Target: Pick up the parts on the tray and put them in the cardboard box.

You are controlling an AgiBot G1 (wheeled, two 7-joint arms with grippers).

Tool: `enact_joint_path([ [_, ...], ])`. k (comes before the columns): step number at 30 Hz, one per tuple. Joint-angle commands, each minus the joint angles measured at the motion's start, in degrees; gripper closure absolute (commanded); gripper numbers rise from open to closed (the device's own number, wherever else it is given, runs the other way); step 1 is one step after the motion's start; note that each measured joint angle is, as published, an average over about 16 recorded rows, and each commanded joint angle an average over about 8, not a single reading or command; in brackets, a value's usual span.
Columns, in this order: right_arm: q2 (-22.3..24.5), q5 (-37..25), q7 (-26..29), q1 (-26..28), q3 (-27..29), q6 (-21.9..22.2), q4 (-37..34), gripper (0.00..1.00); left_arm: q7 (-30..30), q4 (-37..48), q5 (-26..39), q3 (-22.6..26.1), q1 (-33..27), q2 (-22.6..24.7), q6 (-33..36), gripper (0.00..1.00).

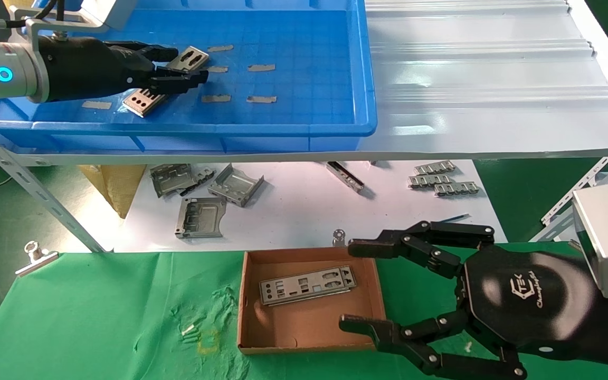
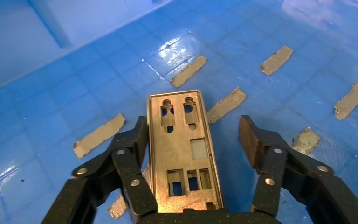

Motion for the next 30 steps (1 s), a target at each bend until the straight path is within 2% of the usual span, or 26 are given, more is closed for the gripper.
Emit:
enact_joint_path([
  [1,0.0,0.0,0.0,0.0,0.0,0.0,0.0,0.0,0.1,0.1,0.0,0.0,0.0,0.0,0.0,1.0],
  [26,0.0,0.0,0.0,0.0,0.0,0.0,0.0,0.0,1.9,0.5,-4.7,-3.3,2.4,3.2,-10.0,1.0],
  [27,0.0,0.0,0.0,0.0,0.0,0.0,0.0,0.0,1.9,0.5,-4.8,-3.4,2.4,3.3,-10.3,0.96],
  [30,0.0,0.0,0.0,0.0,0.0,0.0,0.0,0.0,2.1,0.6,-5.0,-3.5,2.4,3.4,-11.2,0.58],
])
